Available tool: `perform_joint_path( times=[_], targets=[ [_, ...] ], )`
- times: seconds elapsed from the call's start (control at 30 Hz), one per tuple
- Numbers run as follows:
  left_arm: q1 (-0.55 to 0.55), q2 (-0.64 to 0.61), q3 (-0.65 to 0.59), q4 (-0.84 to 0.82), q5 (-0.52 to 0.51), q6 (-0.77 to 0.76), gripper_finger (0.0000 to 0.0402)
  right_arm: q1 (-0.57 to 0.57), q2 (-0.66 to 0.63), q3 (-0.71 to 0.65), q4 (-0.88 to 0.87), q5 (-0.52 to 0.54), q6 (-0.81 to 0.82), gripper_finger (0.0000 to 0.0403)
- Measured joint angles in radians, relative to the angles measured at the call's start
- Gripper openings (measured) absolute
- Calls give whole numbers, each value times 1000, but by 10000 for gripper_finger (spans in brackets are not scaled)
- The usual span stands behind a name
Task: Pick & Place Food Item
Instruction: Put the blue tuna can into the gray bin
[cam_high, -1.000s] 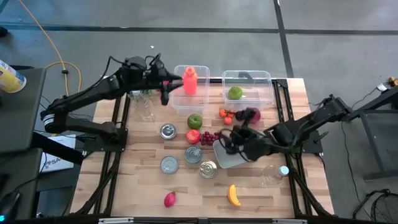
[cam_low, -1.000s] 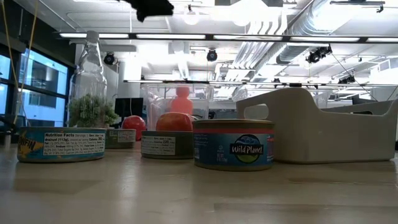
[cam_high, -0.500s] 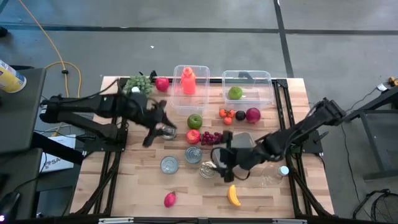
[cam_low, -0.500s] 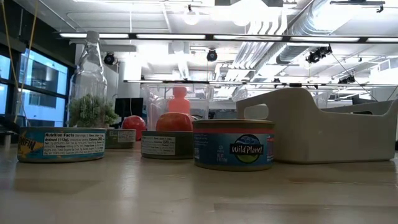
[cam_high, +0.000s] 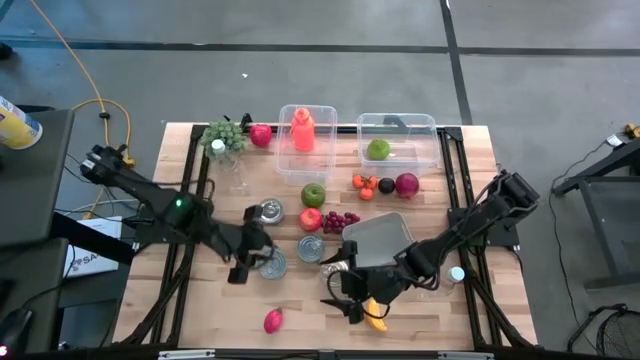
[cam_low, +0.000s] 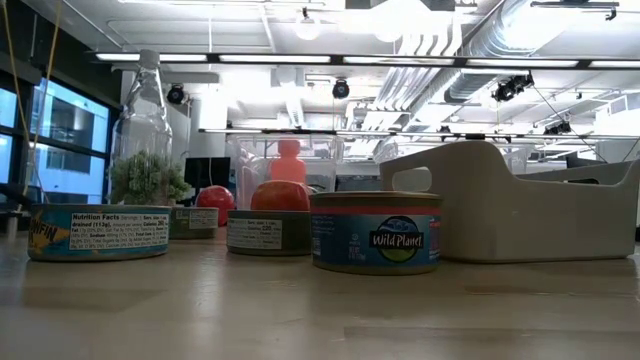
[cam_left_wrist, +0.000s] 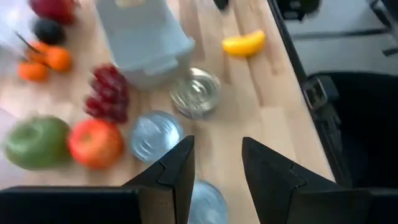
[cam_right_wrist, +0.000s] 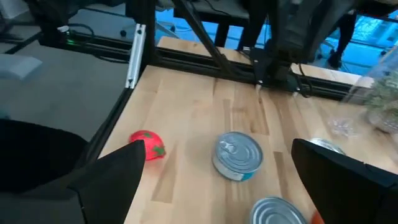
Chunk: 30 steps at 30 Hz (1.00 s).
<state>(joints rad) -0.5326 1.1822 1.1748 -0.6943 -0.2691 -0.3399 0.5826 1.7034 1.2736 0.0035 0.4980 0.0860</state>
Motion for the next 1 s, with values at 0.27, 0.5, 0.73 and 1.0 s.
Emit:
perform_joint_path(
  times=[0.27,0.5,0.73,1.0],
  targets=[
    [-120,69,0,73,-87,-198,127,-10,5,0,15,-2,289,394],
    [-141,71,0,15,-112,-207,127,-8,5,0,19,-4,310,394],
    [-123,45,0,-133,-121,-229,127,-7,5,1,76,-3,290,394],
    [-64,51,-70,-299,-249,-242,127,0,5,1,58,-4,228,394]
  ],
)
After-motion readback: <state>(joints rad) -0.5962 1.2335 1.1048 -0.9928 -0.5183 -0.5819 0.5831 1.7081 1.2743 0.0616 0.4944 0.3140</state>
